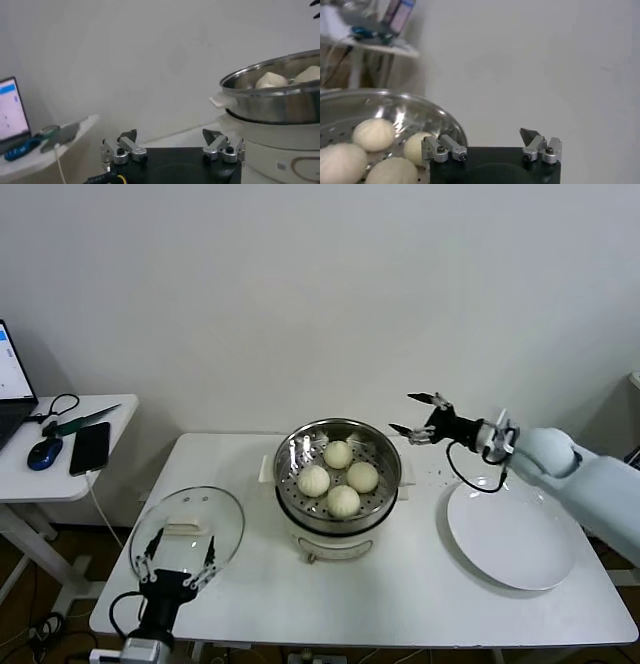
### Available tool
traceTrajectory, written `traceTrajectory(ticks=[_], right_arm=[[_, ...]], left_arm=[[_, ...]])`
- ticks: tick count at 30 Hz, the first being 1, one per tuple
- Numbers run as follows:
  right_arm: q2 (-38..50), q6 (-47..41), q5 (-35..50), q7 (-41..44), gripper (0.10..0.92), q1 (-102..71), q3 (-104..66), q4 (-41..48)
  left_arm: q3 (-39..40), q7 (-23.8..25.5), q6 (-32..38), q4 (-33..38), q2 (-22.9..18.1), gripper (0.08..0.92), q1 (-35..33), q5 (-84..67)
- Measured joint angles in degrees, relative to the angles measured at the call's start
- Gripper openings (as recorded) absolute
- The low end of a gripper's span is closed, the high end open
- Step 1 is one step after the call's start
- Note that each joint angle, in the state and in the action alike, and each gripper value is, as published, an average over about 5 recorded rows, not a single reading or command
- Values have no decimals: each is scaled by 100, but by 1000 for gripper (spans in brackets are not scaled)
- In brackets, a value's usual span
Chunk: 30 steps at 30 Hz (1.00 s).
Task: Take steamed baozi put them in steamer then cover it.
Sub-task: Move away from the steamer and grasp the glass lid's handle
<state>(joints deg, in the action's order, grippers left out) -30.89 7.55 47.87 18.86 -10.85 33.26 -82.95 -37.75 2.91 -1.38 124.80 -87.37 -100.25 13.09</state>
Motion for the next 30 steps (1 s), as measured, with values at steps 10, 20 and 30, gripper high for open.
traceTrajectory(ticks=[10, 20, 30], right_arm=[[-161, 8, -322, -338, 823, -2776, -2909, -421], [-818, 52, -685, -309, 823, -4933, -5098, -716], [-1485, 117, -1057, -157, 823, -6035, -6145, -725]], left_arm=[[-143, 3, 15, 48, 145, 823, 115, 1621], [-89, -67, -12, -128, 434, 823, 236, 4479], [160, -412, -139, -933, 660, 823, 629, 6380]])
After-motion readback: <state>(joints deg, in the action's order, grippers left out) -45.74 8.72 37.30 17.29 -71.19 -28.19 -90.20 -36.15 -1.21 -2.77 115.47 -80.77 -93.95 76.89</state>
